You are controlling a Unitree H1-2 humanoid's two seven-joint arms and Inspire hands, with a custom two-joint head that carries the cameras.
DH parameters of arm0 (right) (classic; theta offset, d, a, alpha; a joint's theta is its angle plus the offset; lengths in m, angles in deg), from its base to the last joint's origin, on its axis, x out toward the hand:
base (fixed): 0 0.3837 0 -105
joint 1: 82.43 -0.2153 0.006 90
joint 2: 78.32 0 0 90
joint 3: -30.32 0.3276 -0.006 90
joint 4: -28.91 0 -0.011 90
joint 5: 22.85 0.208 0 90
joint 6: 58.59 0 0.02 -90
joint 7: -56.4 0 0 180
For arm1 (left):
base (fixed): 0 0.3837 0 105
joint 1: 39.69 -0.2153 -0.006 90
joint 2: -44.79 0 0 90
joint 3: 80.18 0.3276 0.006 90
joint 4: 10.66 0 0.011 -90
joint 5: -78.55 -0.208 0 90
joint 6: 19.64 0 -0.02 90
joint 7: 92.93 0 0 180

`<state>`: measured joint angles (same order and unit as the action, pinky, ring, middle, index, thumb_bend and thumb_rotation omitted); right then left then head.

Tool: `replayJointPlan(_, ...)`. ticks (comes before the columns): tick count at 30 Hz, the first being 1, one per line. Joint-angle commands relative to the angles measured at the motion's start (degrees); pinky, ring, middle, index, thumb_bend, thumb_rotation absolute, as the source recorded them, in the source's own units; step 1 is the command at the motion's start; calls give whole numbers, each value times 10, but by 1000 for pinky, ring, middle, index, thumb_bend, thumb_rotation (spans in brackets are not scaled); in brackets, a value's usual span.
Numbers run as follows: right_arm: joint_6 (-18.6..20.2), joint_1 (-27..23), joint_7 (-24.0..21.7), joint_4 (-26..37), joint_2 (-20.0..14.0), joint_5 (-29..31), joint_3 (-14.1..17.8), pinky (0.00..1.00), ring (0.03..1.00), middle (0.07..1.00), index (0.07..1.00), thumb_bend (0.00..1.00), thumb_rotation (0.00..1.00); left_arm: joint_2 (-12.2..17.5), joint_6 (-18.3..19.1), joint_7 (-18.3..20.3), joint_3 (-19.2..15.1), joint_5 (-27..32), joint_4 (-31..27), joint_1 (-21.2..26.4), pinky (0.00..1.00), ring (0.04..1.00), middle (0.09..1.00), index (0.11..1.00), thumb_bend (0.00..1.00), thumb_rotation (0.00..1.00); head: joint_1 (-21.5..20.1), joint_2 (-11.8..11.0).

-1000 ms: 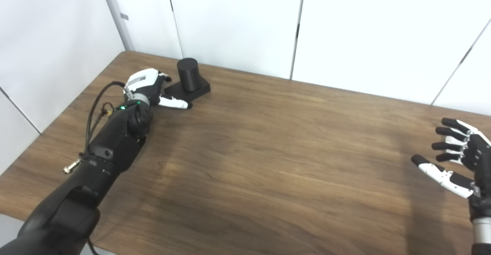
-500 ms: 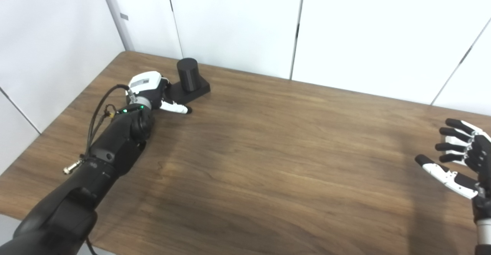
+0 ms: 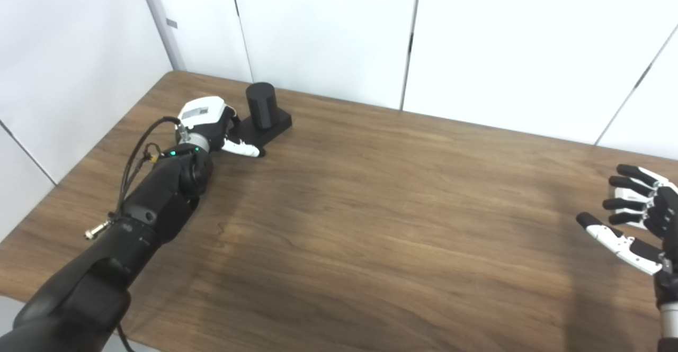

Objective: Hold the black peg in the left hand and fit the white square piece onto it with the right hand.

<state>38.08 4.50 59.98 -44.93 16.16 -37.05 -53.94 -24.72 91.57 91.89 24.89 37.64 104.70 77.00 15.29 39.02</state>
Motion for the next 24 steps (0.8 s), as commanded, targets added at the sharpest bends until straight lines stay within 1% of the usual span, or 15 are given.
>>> replayJointPlan(1,-10,-15,2,22,-6,-2,4,466,583,706,729,516,0,13,-4,-3,3,-8,1,5,798,932,873,581,763,252,0,1)
replayJointPlan(4,-15,-16,2,20,-7,-3,3,461,582,703,721,509,0,13,-9,-9,10,-15,8,5,784,926,872,569,744,210,-1,1)
replayJointPlan(5,-16,-17,3,19,-7,-3,3,460,582,702,720,506,0,14,-11,-11,11,-16,9,5,781,926,870,531,633,145,-1,1)
replayJointPlan(6,-15,-17,2,20,-7,-2,4,460,583,702,719,504,0,13,-12,-13,13,-18,11,5,780,926,869,511,576,111,-1,1)
replayJointPlan(7,-14,-16,3,21,-7,-2,4,460,584,701,716,500,0,13,-12,-13,16,-19,12,5,772,926,867,499,541,89,-1,1)
replayJointPlan(8,-14,-16,3,21,-7,-3,4,462,583,700,713,498,0,13,-12,-14,17,-20,12,5,768,927,867,494,529,81,-1,1)
replayJointPlan(15,-18,-17,4,18,-6,0,5,458,581,702,713,486,0,10,-26,-22,18,-11,12,3,757,926,853,486,519,64,-2,1)
replayJointPlan(20,-14,-18,3,20,-4,4,6,461,581,701,714,480,0,2,-57,-31,-4,23,5,-5,794,913,851,482,524,54,-2,1)
replayJointPlan(24,-14,-18,3,20,-5,4,5,467,582,701,716,477,0,1,-79,-28,-5,34,-7,-9,822,916,860,483,525,54,-3,3)
